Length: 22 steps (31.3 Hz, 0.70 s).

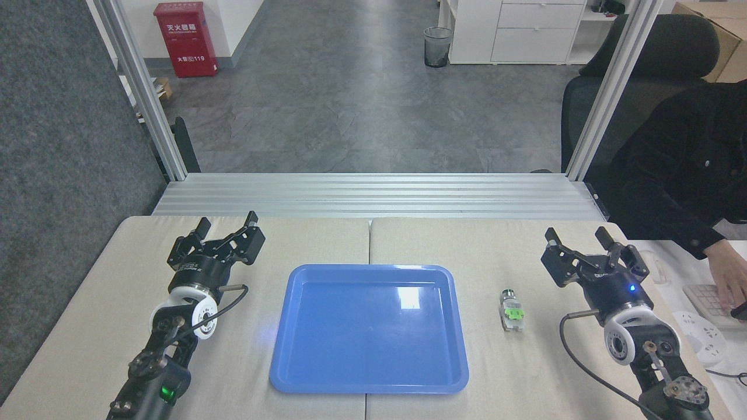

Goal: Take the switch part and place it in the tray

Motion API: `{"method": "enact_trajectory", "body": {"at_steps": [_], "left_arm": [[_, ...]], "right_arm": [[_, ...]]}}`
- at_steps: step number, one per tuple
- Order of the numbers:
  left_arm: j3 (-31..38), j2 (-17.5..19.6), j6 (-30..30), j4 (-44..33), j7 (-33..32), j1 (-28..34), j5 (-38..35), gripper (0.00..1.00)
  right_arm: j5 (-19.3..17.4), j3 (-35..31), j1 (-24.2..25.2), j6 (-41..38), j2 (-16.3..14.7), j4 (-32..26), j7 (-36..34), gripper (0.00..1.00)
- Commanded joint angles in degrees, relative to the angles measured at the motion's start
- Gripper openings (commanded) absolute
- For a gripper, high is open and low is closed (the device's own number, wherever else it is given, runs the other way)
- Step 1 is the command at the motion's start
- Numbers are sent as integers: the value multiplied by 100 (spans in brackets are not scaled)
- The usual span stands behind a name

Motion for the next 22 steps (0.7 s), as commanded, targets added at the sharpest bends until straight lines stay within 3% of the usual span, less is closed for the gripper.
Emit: {"method": "enact_trajectory", "body": {"at_steps": [1, 22], "left_arm": [[2, 0, -1, 0, 4, 1, 0, 100], [2, 0, -1, 0, 4, 1, 0, 100]], "right_arm": [[5, 22, 16, 1, -6, -8, 3, 100], [5, -5, 104, 19, 20, -17, 3, 100]]}}
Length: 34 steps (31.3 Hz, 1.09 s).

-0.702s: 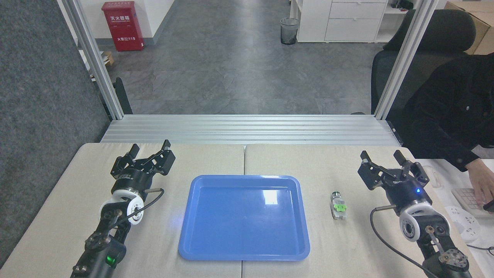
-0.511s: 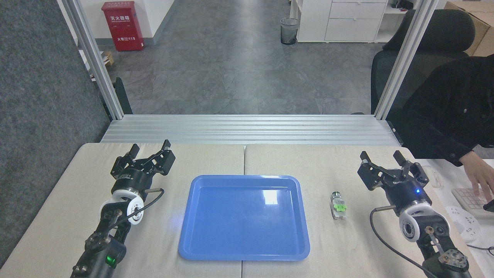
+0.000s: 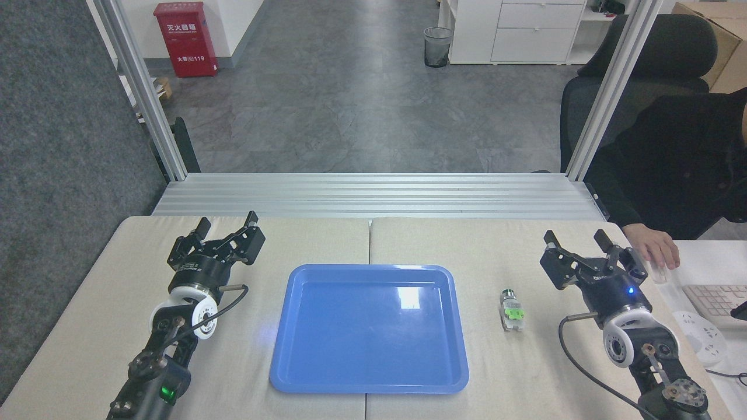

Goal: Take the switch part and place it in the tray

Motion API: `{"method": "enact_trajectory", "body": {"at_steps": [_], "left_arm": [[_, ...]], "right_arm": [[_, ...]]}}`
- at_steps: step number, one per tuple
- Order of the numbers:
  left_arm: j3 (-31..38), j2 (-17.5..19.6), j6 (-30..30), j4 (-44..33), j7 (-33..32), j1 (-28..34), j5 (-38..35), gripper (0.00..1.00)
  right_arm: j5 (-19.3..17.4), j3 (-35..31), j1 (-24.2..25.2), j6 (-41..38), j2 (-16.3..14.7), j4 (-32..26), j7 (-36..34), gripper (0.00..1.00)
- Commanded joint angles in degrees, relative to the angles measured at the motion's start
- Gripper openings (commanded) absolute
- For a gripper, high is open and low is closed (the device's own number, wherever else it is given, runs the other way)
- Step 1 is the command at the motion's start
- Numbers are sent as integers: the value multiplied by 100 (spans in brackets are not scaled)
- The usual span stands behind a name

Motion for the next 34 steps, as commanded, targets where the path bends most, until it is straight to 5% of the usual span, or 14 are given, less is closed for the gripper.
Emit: {"method": "enact_trajectory", "body": {"at_steps": [1, 34], "left_arm": [[2, 0, -1, 0, 4, 1, 0, 100], [2, 0, -1, 0, 4, 1, 0, 100]], "right_arm": [[0, -22, 55, 4, 5, -7, 3, 100], [0, 4, 125, -4, 23, -51, -32, 100]]}}
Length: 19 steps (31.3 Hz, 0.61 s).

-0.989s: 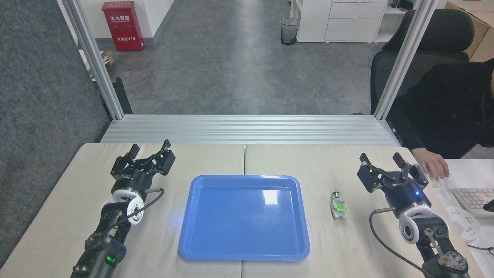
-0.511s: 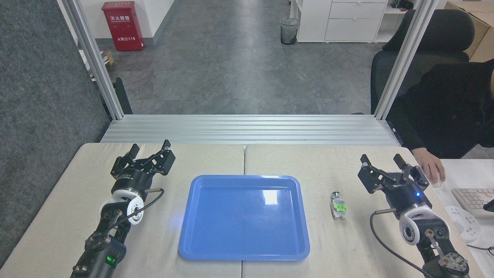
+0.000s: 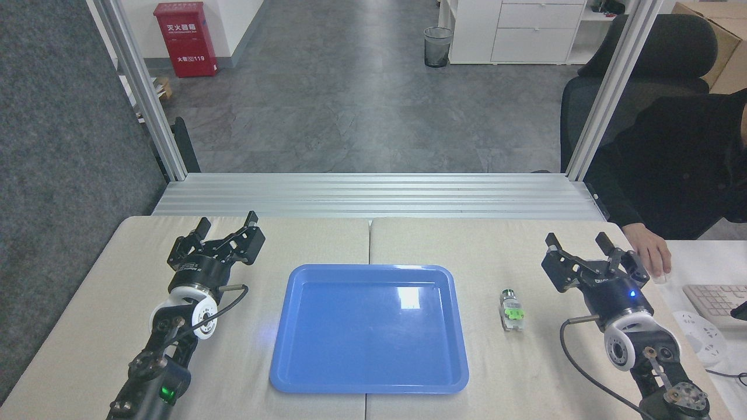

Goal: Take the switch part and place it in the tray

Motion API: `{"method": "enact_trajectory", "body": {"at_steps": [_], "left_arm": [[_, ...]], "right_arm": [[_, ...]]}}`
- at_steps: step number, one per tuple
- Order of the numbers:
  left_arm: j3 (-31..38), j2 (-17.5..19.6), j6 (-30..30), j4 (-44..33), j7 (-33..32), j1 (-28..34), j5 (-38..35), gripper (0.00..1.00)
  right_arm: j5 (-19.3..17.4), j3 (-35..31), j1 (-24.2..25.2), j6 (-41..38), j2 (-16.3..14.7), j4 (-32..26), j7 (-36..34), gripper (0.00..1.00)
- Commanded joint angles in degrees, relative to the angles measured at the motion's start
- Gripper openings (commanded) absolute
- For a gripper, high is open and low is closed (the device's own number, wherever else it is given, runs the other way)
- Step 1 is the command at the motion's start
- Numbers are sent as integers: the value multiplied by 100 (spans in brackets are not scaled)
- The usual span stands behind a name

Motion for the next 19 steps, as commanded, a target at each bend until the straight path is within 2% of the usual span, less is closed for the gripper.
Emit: {"method": "enact_trajectory", "body": {"at_steps": [1, 9, 15, 19], "left_arm": [[1, 0, -1, 0, 4, 1, 0, 100], [1, 0, -1, 0, 4, 1, 0, 100], [1, 0, -1, 0, 4, 1, 0, 100], [1, 0, -1, 0, 4, 1, 0, 100]], "right_arm": [[9, 59, 92, -6, 23, -20, 7, 100], [131, 718, 277, 117, 190, 270, 24, 100], [193, 1236, 129, 223, 480, 1148, 15, 99], [229, 1448, 40, 258, 585, 1439, 15, 98]]}}
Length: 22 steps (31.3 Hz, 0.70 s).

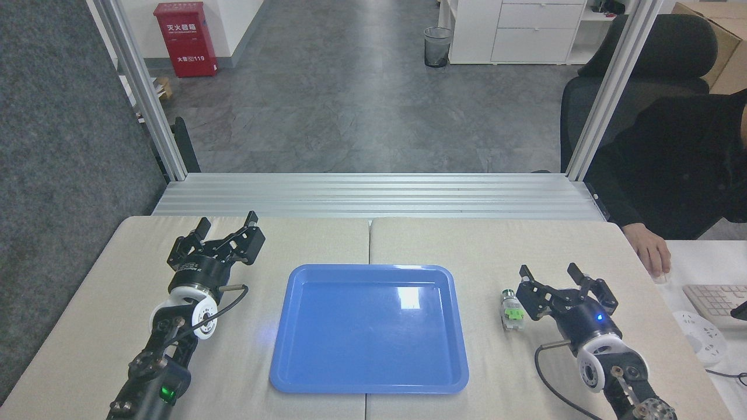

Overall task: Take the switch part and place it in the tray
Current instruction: 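Move the open right gripper down around the green switch part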

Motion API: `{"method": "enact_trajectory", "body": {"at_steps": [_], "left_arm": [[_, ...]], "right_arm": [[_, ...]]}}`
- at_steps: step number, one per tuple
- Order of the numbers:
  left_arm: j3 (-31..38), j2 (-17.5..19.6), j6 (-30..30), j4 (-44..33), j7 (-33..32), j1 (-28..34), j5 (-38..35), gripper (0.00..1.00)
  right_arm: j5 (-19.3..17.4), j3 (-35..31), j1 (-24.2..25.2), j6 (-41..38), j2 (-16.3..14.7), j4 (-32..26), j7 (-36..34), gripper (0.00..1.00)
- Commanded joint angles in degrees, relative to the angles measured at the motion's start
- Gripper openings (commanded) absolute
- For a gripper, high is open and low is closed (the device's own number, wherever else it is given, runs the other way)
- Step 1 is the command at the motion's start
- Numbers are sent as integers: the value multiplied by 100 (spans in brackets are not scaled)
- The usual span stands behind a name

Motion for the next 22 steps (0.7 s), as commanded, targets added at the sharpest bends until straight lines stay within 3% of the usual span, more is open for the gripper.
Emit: {"method": "enact_trajectory", "body": {"at_steps": [1, 15, 19, 22], "left_arm": [[1, 0, -1, 0, 4, -8, 0, 100], [1, 0, -1, 0, 4, 0, 0, 100], [-8, 0, -1, 0, 4, 0, 0, 100], [1, 0, -1, 0, 4, 0, 0, 100]], "right_arm": [[88, 873, -93, 68, 404, 1037, -7, 98], [255, 943, -102, 104, 474, 1688, -68, 91], [255, 961, -102, 95, 465, 1670, -68, 82], [237, 943, -93, 77, 465, 1627, -59, 60]]}}
